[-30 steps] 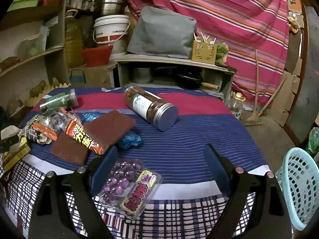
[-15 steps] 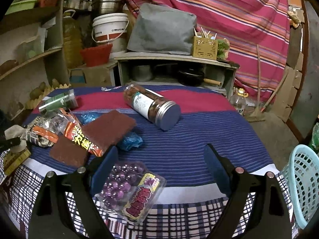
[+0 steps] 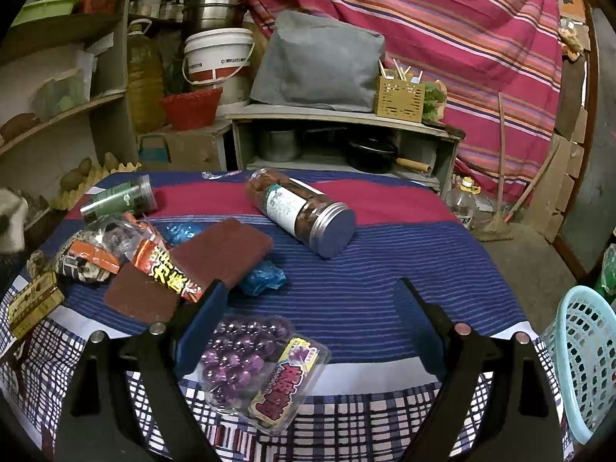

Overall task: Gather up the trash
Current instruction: 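Grasp the brown scouring pad with the right tool while the left tool holds the cloth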

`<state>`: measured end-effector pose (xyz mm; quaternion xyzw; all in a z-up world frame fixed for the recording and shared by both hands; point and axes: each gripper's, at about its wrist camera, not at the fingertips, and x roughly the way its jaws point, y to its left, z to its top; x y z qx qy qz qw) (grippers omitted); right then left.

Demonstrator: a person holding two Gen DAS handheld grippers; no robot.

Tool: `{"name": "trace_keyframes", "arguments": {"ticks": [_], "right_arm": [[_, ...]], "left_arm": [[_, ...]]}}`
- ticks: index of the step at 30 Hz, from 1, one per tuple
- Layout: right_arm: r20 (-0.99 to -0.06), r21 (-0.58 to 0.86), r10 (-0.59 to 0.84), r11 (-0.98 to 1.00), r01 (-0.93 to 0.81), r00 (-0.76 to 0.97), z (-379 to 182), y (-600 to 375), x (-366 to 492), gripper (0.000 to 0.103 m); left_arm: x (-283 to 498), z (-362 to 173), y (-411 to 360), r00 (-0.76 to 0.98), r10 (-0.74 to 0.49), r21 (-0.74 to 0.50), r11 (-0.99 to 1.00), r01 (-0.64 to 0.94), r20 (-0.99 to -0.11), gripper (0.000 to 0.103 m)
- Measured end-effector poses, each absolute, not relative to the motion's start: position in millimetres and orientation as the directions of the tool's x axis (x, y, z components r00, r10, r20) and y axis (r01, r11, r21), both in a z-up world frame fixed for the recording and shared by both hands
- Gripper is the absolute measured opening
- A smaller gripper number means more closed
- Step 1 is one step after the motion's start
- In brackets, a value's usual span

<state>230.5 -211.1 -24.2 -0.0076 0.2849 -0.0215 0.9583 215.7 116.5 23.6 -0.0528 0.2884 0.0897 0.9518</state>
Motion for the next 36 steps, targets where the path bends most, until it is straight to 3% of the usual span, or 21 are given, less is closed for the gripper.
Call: {"name": "trace_keyframes", "arguments": {"ticks": [16,27,36], "right_arm": [[-0.590,0.024,0.038,0.999,-0.029,0.807,-18.5,-162.6,276.6,0.087],[-0.711,0.038,0.003,0.999,0.035,0.703,-47.7,-152.6,318.4,0.086],[-0.727,0.090,0.022,0.994,0.063,0.687,-54.8,-161.5,314.0,0.085]], "left_arm": [[254.0,9.2,80.7,0.794,0.081,-0.028,0.992,-0.122,-0.603,0.015],[255.8,8.3,91.1,0.791,0.079,-0.039,0.991,-0.129,-0.607,0.016],[254.6,9.0,93.9,0.793,0.061,-0.063,0.990,-0.124,-0.607,0.016]]}}
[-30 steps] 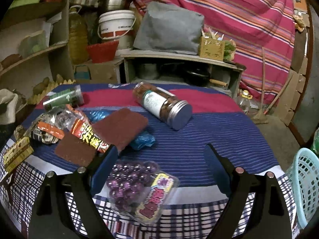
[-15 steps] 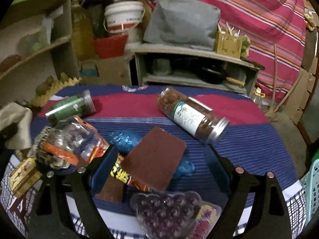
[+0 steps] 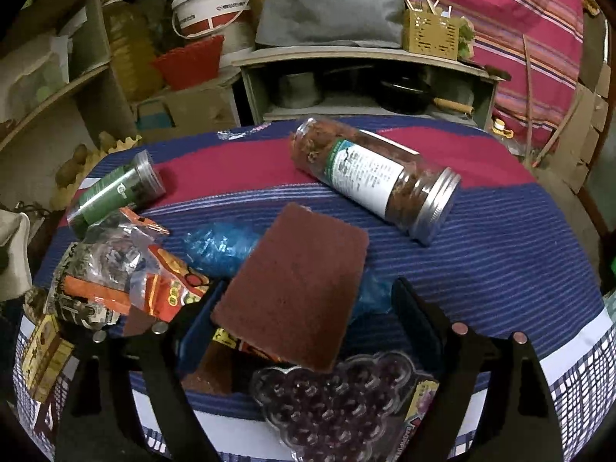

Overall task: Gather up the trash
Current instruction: 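Grasp the brown scouring pad with the right tool while the left tool holds the cloth, then carry the beige cloth and brown pad over the blue basket with both tools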

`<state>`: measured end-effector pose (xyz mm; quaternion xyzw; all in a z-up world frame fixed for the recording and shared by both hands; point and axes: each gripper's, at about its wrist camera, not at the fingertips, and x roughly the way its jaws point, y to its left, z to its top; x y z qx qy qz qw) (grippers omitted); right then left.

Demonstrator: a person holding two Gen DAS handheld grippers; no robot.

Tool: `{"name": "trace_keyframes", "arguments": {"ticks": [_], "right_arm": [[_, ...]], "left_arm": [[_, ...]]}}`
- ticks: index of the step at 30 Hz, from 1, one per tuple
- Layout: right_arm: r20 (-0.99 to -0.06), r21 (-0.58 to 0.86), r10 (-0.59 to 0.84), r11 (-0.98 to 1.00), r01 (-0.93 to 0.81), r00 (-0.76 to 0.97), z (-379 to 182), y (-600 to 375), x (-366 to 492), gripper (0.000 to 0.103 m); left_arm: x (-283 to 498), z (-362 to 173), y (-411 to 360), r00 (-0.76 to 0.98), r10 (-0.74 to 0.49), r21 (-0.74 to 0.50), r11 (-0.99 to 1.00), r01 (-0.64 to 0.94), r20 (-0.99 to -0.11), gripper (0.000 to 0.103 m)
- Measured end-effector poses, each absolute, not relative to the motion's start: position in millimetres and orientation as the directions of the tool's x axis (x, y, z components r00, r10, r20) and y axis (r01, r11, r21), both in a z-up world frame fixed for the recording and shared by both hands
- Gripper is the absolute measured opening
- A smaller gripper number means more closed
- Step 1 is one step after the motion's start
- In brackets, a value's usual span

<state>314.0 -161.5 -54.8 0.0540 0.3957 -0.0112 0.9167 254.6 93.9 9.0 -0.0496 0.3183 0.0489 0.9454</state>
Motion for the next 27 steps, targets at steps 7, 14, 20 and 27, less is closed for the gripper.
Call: {"name": "trace_keyframes", "arguments": {"ticks": [7,14,20,27], "right_arm": [[-0.733,0.090,0.052,0.996,0.021,0.678,-53.6,-165.3,312.9,0.057],[-0.726,0.086,0.061,0.996,0.002,0.684,-51.8,-176.6,307.1,0.056],[-0.701,0.070,0.043,0.997,0.009,0.712,-38.4,-196.8,294.5,0.056],[-0.657,0.036,0.007,0.999,0.022,0.754,-14.6,-231.6,268.1,0.056]], "left_arm": [[254.4,9.5,92.6,0.793,0.060,-0.063,0.990,-0.124,-0.607,0.016],[254.4,10.9,89.6,0.793,0.066,-0.052,0.991,-0.122,-0.606,0.016],[254.0,13.7,76.8,0.797,0.064,-0.031,0.994,-0.104,-0.600,0.016],[252.3,18.0,48.8,0.802,0.058,0.002,0.998,-0.070,-0.594,0.016]]}}
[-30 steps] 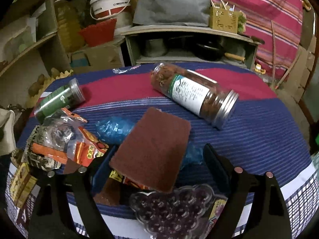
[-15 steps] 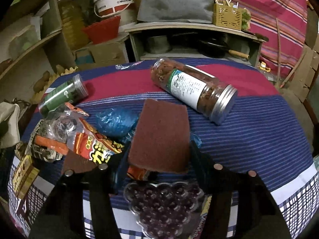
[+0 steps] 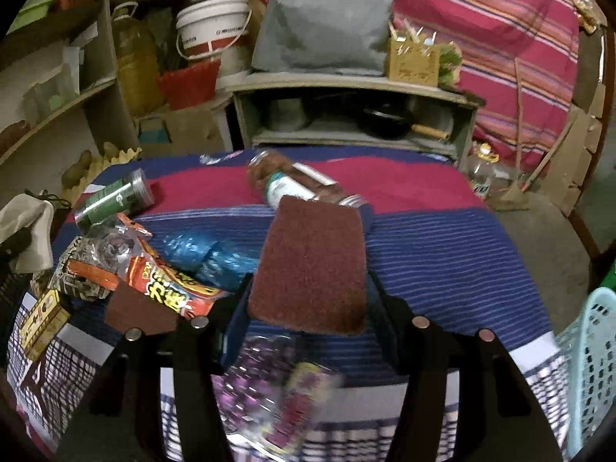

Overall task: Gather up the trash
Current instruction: 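Carry the beige cloth and brown pad over the blue basket with both tools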

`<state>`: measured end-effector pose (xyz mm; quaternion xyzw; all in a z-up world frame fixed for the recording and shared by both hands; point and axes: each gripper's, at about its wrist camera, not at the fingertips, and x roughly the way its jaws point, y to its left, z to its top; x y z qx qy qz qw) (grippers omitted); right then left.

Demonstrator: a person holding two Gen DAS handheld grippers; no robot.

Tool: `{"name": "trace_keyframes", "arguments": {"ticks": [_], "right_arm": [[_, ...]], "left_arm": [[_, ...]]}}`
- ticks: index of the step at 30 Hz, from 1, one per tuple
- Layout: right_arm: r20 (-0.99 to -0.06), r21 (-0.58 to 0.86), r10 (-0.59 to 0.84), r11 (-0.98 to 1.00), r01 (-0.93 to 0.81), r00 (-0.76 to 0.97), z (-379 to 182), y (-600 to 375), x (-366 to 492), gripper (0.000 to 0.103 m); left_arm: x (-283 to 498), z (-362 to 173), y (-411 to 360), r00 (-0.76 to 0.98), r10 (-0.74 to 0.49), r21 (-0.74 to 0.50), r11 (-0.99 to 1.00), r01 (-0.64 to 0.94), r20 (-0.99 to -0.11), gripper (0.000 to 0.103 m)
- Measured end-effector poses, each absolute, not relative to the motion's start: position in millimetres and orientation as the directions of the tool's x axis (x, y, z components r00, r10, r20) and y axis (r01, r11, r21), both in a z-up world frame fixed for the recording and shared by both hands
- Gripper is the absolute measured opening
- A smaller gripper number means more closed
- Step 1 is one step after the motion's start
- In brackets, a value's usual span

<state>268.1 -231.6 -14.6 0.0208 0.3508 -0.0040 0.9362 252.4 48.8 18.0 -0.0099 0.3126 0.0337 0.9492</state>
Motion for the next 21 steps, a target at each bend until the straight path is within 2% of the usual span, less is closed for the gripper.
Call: {"name": "trace_keyframes", "arguments": {"ticks": [12,21], "right_arm": [[-0.608,0.024,-0.044,0.997,0.074,0.793,11.0,-302.3,210.5,0.056],[-0.583,-0.003,-0.104,0.992,0.126,0.806,10.6,-358.3,164.4,0.056]], "left_arm": [[247.0,19.5,-20.1,0.800,-0.044,-0.005,0.999,0.051,-0.598,0.016],[243.9,9.9,-87.7,0.762,-0.176,-0.056,0.982,0.181,-0.623,0.016]]}}
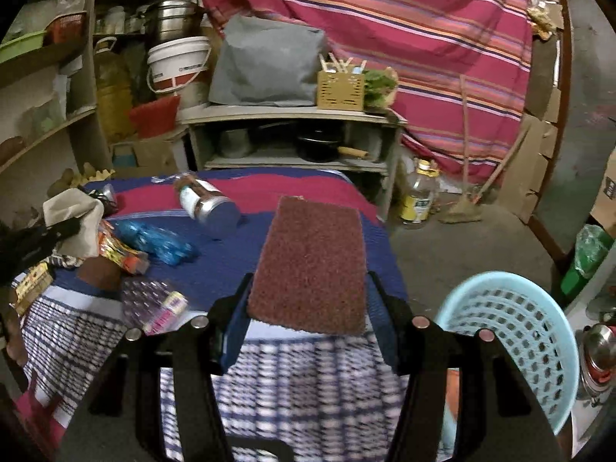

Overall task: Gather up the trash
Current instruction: 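Carry the beige cloth and brown pad over the blue basket with both tools, then open the left tool, then the right tool, dropping cloth and pad into the basket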

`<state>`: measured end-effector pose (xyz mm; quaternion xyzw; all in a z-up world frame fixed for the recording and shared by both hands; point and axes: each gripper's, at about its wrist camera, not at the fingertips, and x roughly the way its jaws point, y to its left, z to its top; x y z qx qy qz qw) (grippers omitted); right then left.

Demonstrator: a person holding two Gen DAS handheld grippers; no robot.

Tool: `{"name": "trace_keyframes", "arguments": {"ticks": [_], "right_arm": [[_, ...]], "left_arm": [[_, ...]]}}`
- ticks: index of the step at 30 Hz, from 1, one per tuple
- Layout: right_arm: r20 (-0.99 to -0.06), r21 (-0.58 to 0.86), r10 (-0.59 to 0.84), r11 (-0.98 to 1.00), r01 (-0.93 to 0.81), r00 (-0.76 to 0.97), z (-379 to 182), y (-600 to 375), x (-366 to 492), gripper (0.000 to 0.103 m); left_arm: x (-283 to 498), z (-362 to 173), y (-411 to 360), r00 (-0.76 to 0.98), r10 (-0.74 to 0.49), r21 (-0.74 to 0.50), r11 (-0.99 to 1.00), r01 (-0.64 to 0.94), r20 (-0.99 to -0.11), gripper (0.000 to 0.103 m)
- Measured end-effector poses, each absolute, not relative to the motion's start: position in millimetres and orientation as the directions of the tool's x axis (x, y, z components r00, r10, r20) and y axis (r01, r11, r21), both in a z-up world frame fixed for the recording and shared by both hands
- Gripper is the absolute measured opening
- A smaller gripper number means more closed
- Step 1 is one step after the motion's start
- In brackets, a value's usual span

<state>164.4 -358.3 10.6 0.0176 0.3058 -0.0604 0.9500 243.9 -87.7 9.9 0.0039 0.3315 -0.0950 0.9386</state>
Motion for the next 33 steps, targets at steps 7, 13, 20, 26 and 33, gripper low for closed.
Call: {"name": "trace_keyframes", "arguments": {"ticks": [7,13,20,26,33], "right_arm": [[-0.581,0.008,-0.168,0.977,0.211,0.796,5.5,-412.4,130.4,0.056],[-0.582,0.049,-0.234,0.946,0.321,0.779,2.7,-471.8,96.0,0.056],[-0.592,0.065,-0.293,0.911,0.407,0.751,-9.2,-517.1,68.8,0.056],[-0.600,0.060,-0.321,0.896,0.441,0.733,-18.3,-538.1,55.9,0.056],[-0.600,0.055,-0.354,0.876,0.478,0.717,-22.8,-559.0,46.4,0.056]], "left_arm": [[236.1,-1.3,-148.2,0.711,-0.298,-0.112,0.948,0.297,-0.637,0.016],[221.7,-9.3,-209.2,0.672,-0.371,-0.100,0.908,0.406,-0.641,0.016],[194.2,-12.5,-290.8,0.616,-0.459,-0.080,0.837,0.541,-0.640,0.016],[173.7,-14.8,-357.4,0.546,-0.545,-0.092,0.756,0.648,-0.636,0.016],[162.7,-21.7,-405.5,0.493,-0.587,-0.096,0.700,0.708,-0.642,0.018]]}}
